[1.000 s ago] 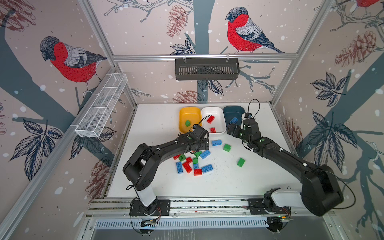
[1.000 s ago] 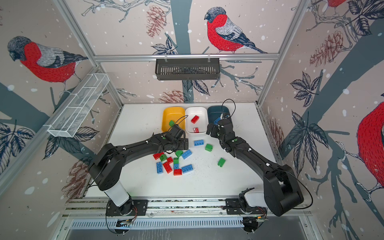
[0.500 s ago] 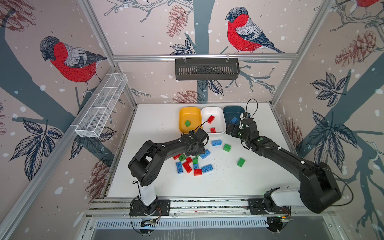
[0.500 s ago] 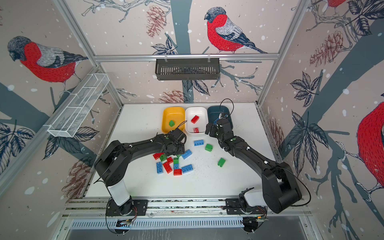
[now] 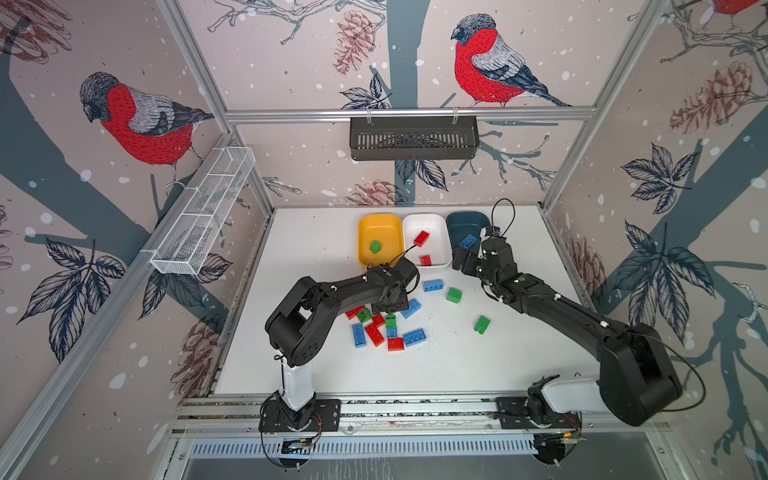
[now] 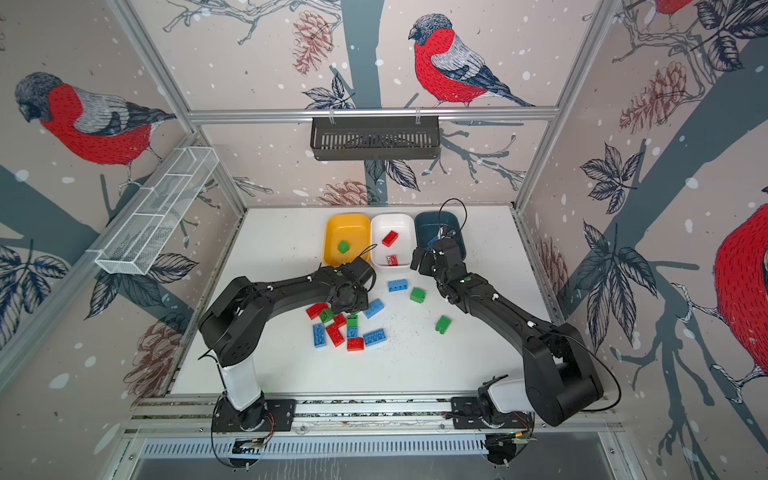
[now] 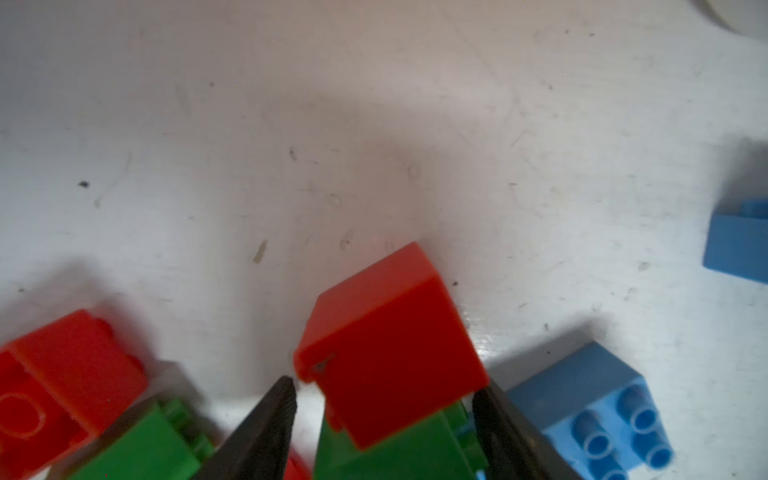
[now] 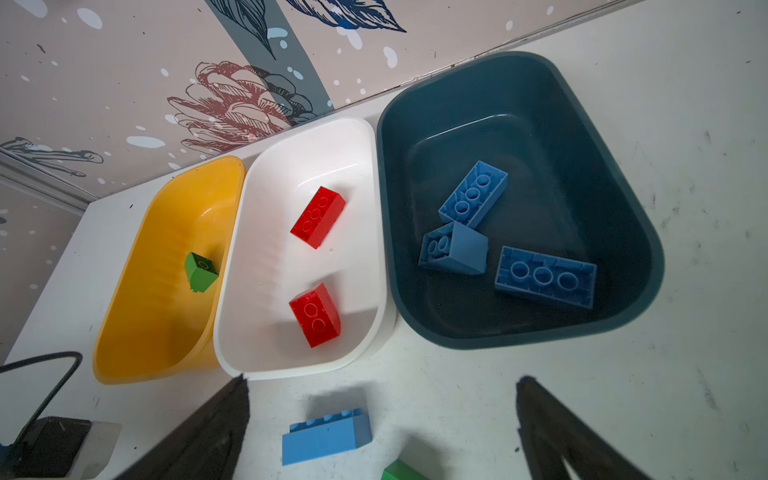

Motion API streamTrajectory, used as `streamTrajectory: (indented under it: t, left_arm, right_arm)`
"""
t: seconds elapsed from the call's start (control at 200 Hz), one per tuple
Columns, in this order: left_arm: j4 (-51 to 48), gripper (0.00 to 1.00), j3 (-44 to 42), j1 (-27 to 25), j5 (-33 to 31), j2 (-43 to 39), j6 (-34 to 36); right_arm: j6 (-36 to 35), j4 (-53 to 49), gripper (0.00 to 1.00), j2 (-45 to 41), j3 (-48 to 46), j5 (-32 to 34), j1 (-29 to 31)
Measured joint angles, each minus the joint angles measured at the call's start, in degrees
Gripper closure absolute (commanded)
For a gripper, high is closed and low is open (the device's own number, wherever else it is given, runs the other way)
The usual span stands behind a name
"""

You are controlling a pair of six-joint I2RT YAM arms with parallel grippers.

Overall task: Sort the legos into containers by color
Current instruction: 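Lift the green brick over the yellow tub while the right gripper reaches toward the pile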

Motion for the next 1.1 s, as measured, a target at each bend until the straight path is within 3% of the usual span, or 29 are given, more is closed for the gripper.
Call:
streamTrajectory:
  t: [0.415,0.57,0.81,1.101]
  left_arm:
    - [-0.9,0.58,-0.6,0.0,-0.9,-0.1,-0.3]
    - [-0.9,0.59,-0.7,-0.3,-1.4,-1.5,-0.3]
    - [3.2,0.59,-3.8,-0.1,-4.8,-11.1,1.6]
    - [7.4,0.60,5.7,5.1,-6.9,-8.5,8.0]
  right_arm:
    - [0.0,0.3,0.01,0.2,0.0,0.0,0.1]
    - [-0.1,0.2,0.01,0.2,0.0,0.0,0.1]
    - [-2.8,0.3,0.01,-0.1,-1.0,-1.8,0.8]
    - [-4.2,0.4,0.01,0.0,-2.6,-4.9,5.4]
